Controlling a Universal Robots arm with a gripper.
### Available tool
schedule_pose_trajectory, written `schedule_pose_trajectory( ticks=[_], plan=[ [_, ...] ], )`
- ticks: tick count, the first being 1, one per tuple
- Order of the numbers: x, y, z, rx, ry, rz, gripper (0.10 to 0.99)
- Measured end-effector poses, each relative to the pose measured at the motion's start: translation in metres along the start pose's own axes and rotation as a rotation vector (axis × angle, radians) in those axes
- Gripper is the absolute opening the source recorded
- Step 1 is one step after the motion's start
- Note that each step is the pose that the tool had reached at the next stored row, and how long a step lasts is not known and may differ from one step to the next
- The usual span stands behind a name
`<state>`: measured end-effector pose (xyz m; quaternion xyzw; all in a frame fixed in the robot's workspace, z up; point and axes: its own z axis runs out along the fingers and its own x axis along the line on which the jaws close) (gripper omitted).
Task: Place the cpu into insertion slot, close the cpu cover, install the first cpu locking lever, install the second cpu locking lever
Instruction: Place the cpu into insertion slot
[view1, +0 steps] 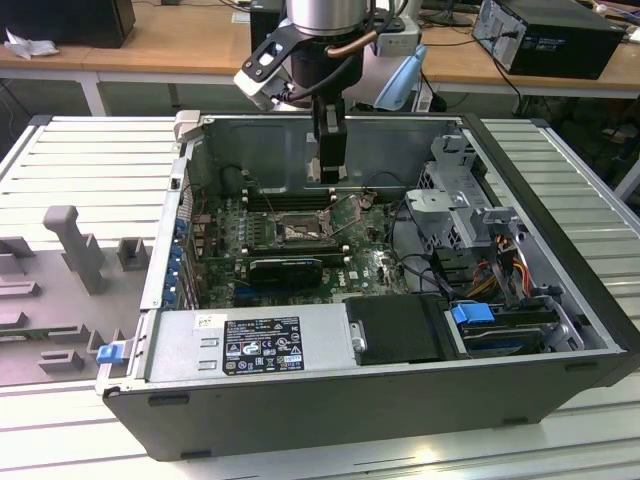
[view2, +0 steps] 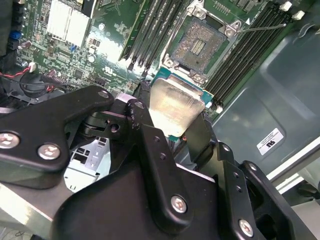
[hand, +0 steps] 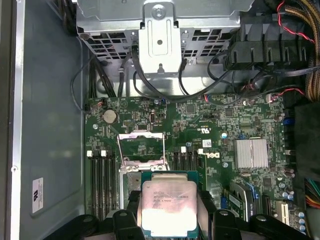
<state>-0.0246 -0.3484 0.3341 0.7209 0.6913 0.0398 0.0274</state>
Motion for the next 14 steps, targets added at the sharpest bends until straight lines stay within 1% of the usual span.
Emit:
schedule_pose_trajectory(
  ticks=[10, 11, 14],
  plan=[
    [-0.0002, -0.0009, 0.0093, 0.0, 0.0, 0.0, 0.529],
    [-0.0002, -0.0011, 0.0115, 0.0, 0.0, 0.0, 0.529],
    [-0.0003, -0.0014, 0.0147, 0.0, -0.0001, 0.0, 0.529]
  ],
)
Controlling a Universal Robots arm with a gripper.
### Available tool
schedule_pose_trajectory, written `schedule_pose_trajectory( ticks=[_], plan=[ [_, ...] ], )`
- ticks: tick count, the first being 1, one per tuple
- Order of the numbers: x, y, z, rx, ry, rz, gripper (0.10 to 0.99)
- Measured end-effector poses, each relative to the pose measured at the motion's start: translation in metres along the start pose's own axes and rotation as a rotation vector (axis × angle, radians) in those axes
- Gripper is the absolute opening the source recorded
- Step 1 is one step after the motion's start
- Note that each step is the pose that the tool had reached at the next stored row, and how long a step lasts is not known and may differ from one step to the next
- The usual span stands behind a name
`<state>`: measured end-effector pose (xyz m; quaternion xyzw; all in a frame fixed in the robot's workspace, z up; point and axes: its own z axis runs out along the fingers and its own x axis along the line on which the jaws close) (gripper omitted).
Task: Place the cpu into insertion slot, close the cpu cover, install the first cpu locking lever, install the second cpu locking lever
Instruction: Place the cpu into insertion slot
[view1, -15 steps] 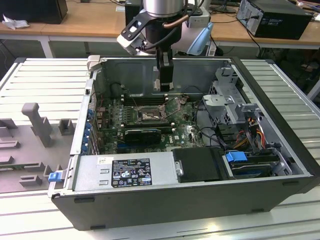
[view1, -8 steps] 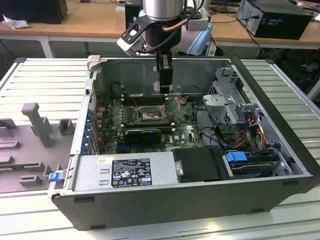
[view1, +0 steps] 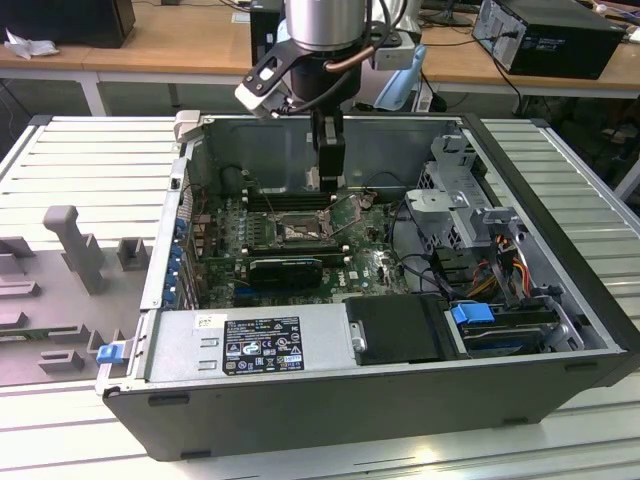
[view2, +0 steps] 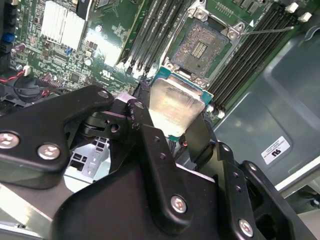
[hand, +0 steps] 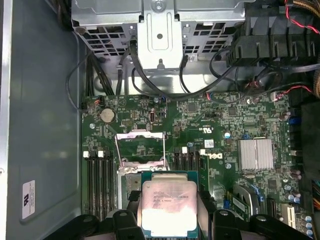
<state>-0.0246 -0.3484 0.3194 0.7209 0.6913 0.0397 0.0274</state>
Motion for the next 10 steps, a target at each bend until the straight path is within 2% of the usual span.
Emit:
schedule_pose_trajectory(
  ticks=[10],
  plan=[
    [-0.0003, -0.0033, 0.0098, 0.0, 0.0002, 0.0, 0.529]
  ],
)
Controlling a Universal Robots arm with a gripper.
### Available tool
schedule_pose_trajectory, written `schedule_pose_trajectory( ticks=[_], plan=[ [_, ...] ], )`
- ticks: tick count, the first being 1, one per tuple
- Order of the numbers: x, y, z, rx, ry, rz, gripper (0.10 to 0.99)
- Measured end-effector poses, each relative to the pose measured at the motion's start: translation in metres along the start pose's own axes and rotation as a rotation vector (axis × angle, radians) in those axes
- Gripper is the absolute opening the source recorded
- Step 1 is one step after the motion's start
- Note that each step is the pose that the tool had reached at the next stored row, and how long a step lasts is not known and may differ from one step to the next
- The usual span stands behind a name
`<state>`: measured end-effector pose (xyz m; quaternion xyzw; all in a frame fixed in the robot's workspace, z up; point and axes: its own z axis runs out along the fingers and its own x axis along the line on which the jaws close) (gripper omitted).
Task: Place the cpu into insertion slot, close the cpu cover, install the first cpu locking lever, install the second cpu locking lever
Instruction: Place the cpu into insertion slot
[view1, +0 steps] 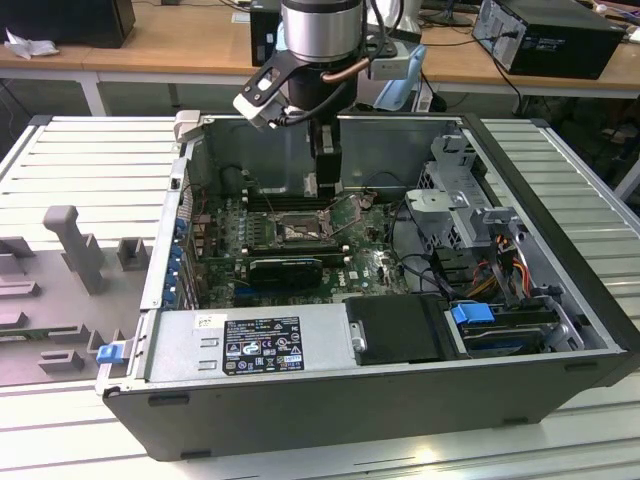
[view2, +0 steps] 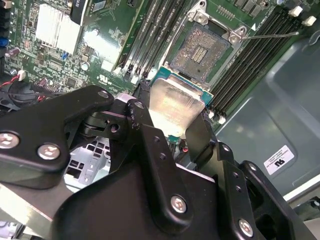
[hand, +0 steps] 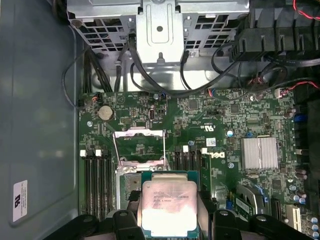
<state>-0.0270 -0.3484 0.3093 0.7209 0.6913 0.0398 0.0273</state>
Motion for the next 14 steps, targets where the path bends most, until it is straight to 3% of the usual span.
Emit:
schedule_pose_trajectory(
  ticks=[14],
  plan=[
    [-0.0002, -0.0012, 0.0088, 0.0, 0.0, 0.0, 0.529]
  ],
)
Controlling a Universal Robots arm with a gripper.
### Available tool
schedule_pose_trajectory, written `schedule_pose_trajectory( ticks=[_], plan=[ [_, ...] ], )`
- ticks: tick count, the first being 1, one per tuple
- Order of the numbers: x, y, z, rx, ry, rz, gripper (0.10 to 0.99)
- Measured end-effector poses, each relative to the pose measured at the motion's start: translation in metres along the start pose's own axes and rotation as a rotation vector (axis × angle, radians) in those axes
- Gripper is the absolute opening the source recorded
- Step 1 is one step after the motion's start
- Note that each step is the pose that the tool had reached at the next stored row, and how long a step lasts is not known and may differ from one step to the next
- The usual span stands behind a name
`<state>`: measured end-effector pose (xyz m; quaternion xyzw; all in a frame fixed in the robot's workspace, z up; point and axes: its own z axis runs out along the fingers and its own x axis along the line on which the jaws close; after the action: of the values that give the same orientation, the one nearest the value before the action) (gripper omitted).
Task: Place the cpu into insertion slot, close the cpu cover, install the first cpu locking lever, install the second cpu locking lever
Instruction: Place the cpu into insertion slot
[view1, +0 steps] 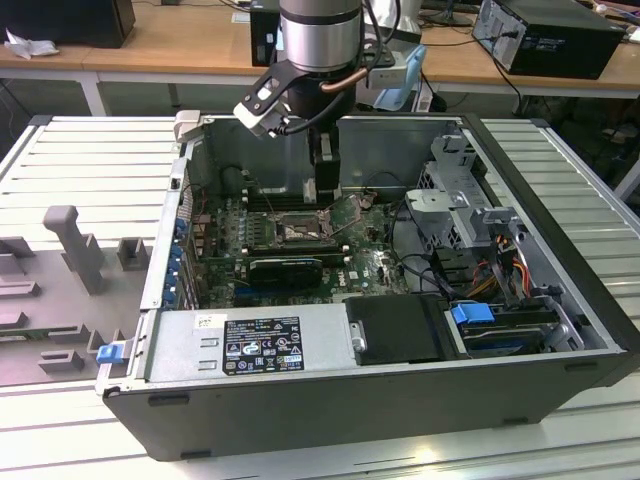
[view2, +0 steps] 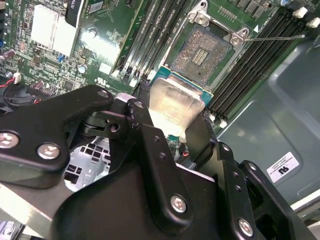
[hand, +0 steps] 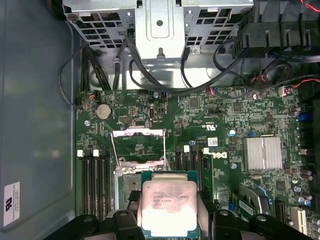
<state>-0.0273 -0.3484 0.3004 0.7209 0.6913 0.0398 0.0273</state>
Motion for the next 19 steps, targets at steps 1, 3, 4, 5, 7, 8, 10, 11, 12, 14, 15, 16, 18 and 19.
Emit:
schedule_pose_trajectory(
  ticks=[1, 3, 4, 5, 7, 8, 10, 11, 12, 14, 15, 16, 18, 19],
  plan=[
    [0.0, -0.0001, 0.0008, 0.0, 0.0, 0.0, 0.529],
    [0.0, -0.0002, 0.0019, 0.0, 0.0, 0.0, 0.529],
    [0.0, -0.0003, 0.0023, 0.0, 0.0, 0.0, 0.529],
    [-0.0001, -0.0003, 0.0028, 0.0, 0.0, 0.0, 0.529],
    [-0.0001, -0.0004, 0.0042, 0.0, 0.0, 0.0, 0.529],
    [-0.0001, -0.0005, 0.0046, 0.0, 0.0, 0.0, 0.529],
    [-0.0001, -0.0006, 0.0059, 0.0, 0.0, 0.0, 0.529],
    [-0.0001, -0.0007, 0.0064, 0.0, 0.0, 0.0, 0.529],
    [-0.0002, -0.0008, 0.0072, 0.0, 0.0, 0.0, 0.529],
    [-0.0002, -0.001, 0.0079, 0.0, -0.0001, 0.0, 0.529],
    [-0.0002, -0.001, 0.0083, 0.0, -0.0001, 0.0, 0.529],
    [-0.0002, -0.001, 0.0087, 0.0, 0.0, 0.0, 0.529],
    [-0.0002, -0.0011, 0.0097, 0.0, 0.0, 0.0, 0.529],
    [-0.0002, -0.0012, 0.01, 0.0, 0.0001, 0.0, 0.529]
  ],
)
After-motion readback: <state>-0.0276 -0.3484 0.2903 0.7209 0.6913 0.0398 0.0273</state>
